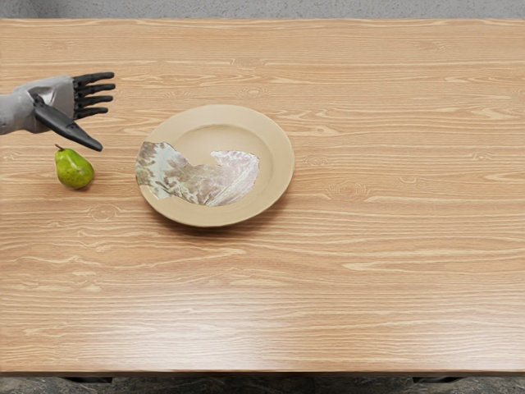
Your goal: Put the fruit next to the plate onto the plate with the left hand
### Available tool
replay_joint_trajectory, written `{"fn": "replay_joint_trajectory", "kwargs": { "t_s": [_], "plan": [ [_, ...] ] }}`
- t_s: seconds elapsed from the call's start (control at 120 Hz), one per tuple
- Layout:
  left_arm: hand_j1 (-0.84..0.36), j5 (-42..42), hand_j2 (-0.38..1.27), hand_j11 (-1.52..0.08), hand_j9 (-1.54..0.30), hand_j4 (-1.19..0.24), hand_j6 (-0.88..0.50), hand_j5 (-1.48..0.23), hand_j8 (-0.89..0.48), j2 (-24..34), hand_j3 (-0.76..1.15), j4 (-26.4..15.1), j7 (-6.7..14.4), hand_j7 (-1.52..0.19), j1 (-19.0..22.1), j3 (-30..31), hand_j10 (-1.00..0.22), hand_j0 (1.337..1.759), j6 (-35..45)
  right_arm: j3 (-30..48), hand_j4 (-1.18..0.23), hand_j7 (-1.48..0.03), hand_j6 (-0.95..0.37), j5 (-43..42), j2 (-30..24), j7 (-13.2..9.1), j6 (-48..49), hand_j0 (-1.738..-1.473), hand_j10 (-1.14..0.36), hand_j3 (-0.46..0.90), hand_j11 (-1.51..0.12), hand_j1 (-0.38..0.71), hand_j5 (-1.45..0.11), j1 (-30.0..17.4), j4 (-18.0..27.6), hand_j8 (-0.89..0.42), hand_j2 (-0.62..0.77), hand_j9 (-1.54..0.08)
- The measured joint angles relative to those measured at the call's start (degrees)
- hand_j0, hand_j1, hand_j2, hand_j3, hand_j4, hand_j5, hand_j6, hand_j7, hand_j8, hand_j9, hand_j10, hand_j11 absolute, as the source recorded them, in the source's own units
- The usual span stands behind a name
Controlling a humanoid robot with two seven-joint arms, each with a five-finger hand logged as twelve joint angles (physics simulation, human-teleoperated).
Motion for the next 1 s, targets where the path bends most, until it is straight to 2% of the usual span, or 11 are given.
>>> {"fn": "replay_joint_trajectory", "kwargs": {
  "t_s": [0.117,0.217,0.433,0.533,0.583,0.758,0.808,0.933,1.0],
  "plan": [
    [0.35,0.02,0.0,0.0,0.0,0.0,0.0,0.0,0.0,-0.01,0.0,0.0,0.01,0.0,-0.86,0.2,0.0,1.658,0.0,0.0,-0.02,-0.03,-0.02,-0.01,0.0,0.02,-0.01,-1.658,-0.02,0.0,-0.03,-0.32,-0.03,0.03,-0.07,-0.02,0.0,-0.03],
    [0.35,2.8,0.0,0.0,0.0,0.0,0.0,0.0,0.0,0.01,0.0,0.06,0.05,0.0,-3.32,0.34,0.0,1.658,0.0,-0.04,-0.02,-0.03,-0.02,-0.01,0.0,-0.17,0.0,-1.658,-0.02,0.0,-0.03,-0.32,-0.03,-0.13,0.08,-0.02,0.0,-0.03],
    [0.35,15.94,0.0,0.0,0.0,0.0,0.0,0.0,0.0,0.07,0.0,0.38,0.08,0.0,-10.87,0.48,0.0,1.658,0.0,-0.08,-0.02,-0.03,-0.02,0.0,0.0,-0.3,0.01,-1.658,-0.02,0.0,-0.03,-0.32,-0.03,-0.21,0.23,-0.02,0.0,-0.03],
    [0.35,22.36,0.0,0.0,0.0,0.0,0.0,0.0,0.0,-0.05,0.0,0.48,0.2,0.0,-13.1,0.78,0.0,1.658,0.0,-0.08,-0.02,-0.03,-0.02,0.0,0.0,-0.32,0.01,-1.658,-0.02,0.0,-0.03,-0.32,-0.03,-0.21,0.24,-0.02,0.0,-0.03],
    [0.35,25.11,0.0,0.0,0.0,0.0,0.0,0.0,0.0,-0.26,0.0,0.53,1.06,0.0,-13.96,1.56,0.0,1.658,0.0,-0.09,-0.02,-0.03,-0.02,0.0,0.0,-0.32,0.01,-1.658,-0.02,0.0,-0.03,-0.32,-0.03,-0.22,0.25,-0.02,0.0,-0.03],
    [0.35,30.98,0.0,0.0,0.0,0.0,0.0,0.0,0.0,-1.21,0.0,0.34,6.01,0.0,-14.59,4.72,0.0,1.658,-0.01,-0.09,-0.02,-0.03,-0.02,0.0,0.0,-0.33,0.01,-1.658,-0.02,0.0,-0.03,-0.32,-0.03,-0.22,0.25,-0.02,0.0,-0.03],
    [0.35,32.13,0.0,0.0,0.0,0.0,0.0,0.0,0.0,-1.81,0.0,0.26,7.04,0.0,-16.1,5.64,0.0,1.658,-0.01,-0.09,-0.02,-0.03,-0.02,0.0,0.0,-0.34,0.0,-1.658,-0.02,0.0,-0.03,-0.32,-0.03,-0.22,0.25,-0.02,0.0,-0.03],
    [0.35,33.55,0.0,0.0,0.0,0.0,0.0,0.0,0.0,-3.25,0.0,0.15,8.56,0.0,-18.4,8.37,0.0,1.658,-0.01,-0.09,-0.02,-0.03,-0.02,0.0,0.0,-0.36,0.01,-1.658,-0.02,0.0,-0.03,-0.32,-0.03,-0.22,0.25,-0.02,0.0,-0.03],
    [0.35,33.86,0.0,0.0,0.0,0.0,0.0,0.0,0.0,-4.64,0.0,0.2,8.9,0.0,-20.18,11.72,0.0,1.658,-0.01,-0.09,-0.02,-0.03,-0.02,0.0,0.0,-0.38,0.01,-1.658,-0.02,0.0,-0.03,-0.32,-0.03,-0.22,0.26,-0.02,0.0,-0.03]
  ]
}}
